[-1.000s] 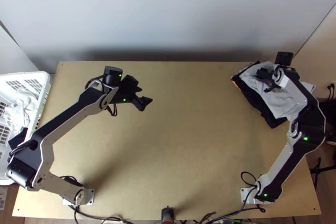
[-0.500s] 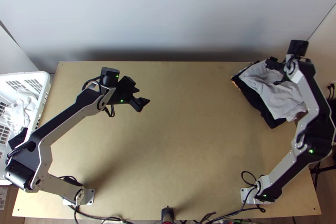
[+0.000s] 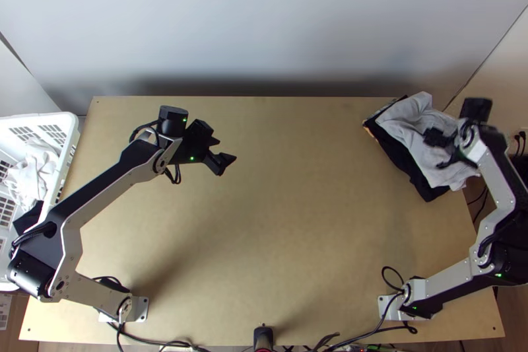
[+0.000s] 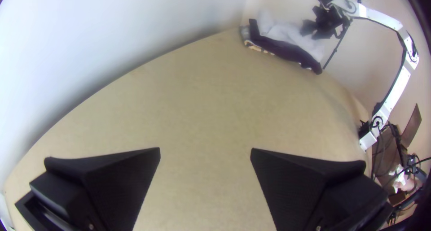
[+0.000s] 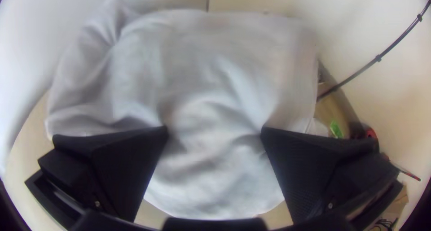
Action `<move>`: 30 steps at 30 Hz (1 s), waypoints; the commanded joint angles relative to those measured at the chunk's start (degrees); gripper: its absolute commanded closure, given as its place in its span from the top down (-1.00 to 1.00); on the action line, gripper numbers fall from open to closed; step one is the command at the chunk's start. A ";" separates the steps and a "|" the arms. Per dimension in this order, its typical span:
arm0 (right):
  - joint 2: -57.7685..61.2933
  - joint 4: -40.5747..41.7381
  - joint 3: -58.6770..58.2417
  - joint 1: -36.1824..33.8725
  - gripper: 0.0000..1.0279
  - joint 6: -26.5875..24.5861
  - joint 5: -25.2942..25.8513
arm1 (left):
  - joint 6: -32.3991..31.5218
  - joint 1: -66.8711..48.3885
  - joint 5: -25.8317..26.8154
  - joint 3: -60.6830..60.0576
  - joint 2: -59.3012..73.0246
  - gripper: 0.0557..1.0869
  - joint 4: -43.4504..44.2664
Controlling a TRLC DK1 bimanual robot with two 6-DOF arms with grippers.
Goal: Fold the t-shirt
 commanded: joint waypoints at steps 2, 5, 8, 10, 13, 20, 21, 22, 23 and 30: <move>3.24 10.05 -11.63 -1.68 0.87 0.69 -0.54 | -0.49 -0.06 0.08 0.08 -0.29 0.90 -0.05; 4.74 12.33 -12.07 -2.64 0.87 0.60 -1.07 | -1.19 0.03 -0.01 -0.27 -0.64 0.90 -0.14; 0.17 11.98 -10.49 -2.12 0.87 0.42 -1.51 | -1.11 0.47 -0.01 -0.80 -1.70 0.90 -0.14; -3.79 10.75 -8.29 -1.15 0.87 -0.02 -1.86 | -0.93 0.82 -0.01 -1.07 -2.67 0.90 -0.14; -9.41 5.39 -2.85 1.66 0.88 -0.10 -1.95 | -1.19 1.26 -0.01 -1.42 -4.34 0.90 -0.05; -23.39 4.25 -1.70 11.77 0.89 -4.85 -1.95 | -3.30 1.08 -4.31 -6.08 -14.27 0.90 1.80; -25.50 5.56 -3.72 13.53 0.89 -5.55 -1.95 | -3.92 1.17 -6.60 -8.19 -16.90 0.90 3.55; -27.61 7.23 -5.92 14.76 0.89 -6.78 -1.95 | -4.18 1.17 -8.79 -10.65 -19.63 0.90 5.22; -30.16 9.26 -8.47 16.96 0.89 -8.10 -1.95 | -4.27 1.26 -10.73 -13.28 -22.71 0.90 6.98; -44.13 22.62 -24.20 29.96 0.90 -12.23 -2.04 | -4.53 4.60 -21.27 -34.11 -45.56 0.90 25.18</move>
